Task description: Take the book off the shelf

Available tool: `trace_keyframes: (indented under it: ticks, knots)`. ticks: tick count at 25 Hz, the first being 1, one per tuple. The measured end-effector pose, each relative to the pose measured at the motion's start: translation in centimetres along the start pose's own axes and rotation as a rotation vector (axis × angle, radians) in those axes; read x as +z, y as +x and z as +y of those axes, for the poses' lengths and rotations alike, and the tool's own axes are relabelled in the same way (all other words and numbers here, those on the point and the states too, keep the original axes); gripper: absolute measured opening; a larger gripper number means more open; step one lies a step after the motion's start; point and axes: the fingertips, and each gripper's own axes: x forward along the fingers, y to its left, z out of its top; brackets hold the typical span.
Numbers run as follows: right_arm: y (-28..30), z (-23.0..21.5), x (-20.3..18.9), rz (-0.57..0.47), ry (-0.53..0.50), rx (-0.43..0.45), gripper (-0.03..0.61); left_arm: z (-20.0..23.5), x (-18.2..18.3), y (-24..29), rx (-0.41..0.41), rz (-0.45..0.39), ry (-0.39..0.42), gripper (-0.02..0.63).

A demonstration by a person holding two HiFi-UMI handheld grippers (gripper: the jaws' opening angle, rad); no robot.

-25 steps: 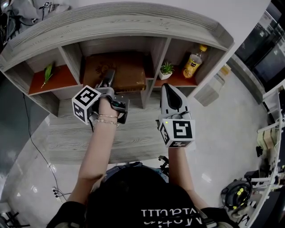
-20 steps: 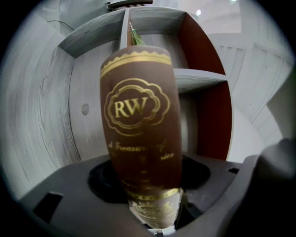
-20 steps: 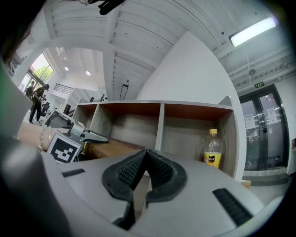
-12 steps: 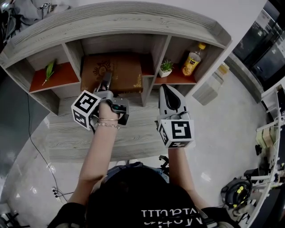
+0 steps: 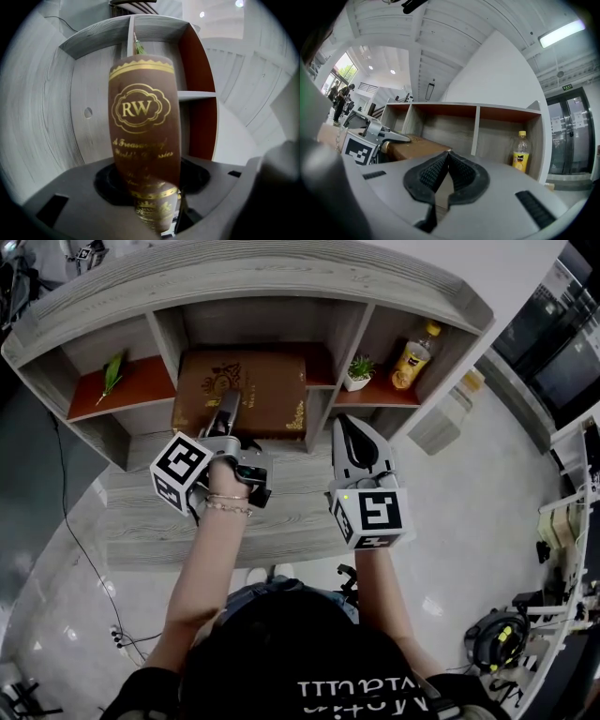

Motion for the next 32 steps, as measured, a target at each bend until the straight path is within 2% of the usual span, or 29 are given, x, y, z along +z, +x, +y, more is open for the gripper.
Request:
trace_keyframes:
  ticks: [9, 23, 32]
  knots:
    - [-1.1, 3.5, -0.4, 0.03, -0.002, 0.002, 0.015, -0.1, 0.2, -2.8, -0.059, 0.078, 0.032, 0.232]
    - [-3.7, 6.7, -2.2, 0.065, -0.007, -0.046, 0.015, 1.3, 0.0, -6.1, -0.128, 0.187, 0.056, 0.232]
    - [-3.8, 6.8, -2.0, 0.059, -0.01, -0.039, 0.015, 2.3, -1.0, -7.4, -0.121, 0.242, 0.234, 0.232]
